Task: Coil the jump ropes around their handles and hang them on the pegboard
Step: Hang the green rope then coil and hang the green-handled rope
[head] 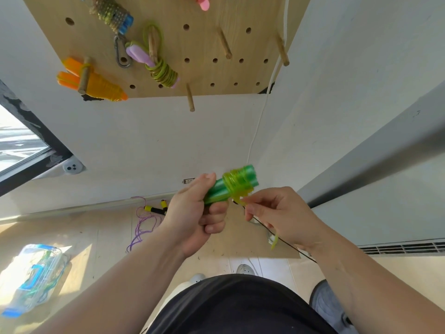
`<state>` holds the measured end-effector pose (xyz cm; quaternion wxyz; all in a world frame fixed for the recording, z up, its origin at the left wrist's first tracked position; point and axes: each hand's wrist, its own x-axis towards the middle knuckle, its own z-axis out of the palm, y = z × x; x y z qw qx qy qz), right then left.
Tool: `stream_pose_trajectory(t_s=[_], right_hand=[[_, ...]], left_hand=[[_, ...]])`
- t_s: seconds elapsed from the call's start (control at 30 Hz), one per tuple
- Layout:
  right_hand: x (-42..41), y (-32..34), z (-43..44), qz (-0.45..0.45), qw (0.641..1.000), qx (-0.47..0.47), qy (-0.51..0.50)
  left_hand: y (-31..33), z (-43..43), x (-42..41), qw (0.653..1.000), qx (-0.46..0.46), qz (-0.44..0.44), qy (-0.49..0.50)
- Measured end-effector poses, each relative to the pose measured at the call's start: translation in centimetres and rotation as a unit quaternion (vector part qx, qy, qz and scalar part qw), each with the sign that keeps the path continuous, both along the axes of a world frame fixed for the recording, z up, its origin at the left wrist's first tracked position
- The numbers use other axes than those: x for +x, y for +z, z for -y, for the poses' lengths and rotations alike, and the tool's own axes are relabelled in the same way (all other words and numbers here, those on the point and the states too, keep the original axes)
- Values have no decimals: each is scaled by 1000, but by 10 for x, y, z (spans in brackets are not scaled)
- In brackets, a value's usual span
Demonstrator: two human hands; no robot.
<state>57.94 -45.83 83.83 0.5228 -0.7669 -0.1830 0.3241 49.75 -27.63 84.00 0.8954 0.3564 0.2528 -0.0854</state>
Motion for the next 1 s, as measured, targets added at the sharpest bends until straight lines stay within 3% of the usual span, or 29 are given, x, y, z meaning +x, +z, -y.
stream_pose_trajectory(t_s=[0.13, 0.27, 0.4, 0.57, 0.7, 0.83, 1.0], right_hand=[[17, 7, 2, 38, 988, -102, 107], [36, 15, -4, 83, 964, -159, 196], [41, 21, -23, 176, 925, -219, 256], [25, 15, -38, 269, 901, -259, 223], [8, 8, -36, 294, 907, -232, 191], [-11, 3, -30, 276, 937, -154, 150], [-20, -4, -25, 225, 973, -51, 25]], left_hand=[[0, -3, -9, 985, 75, 45, -152], [-6, 1, -11, 929, 245, 79, -265], [-16, 2, -7, 882, 396, 68, -245], [-34, 1, -2, 834, 526, -21, -167], [-41, 10, -3, 869, 483, -68, -79], [-41, 8, 0, 934, 341, -103, 23], [-28, 8, 0, 978, 168, -89, 86]])
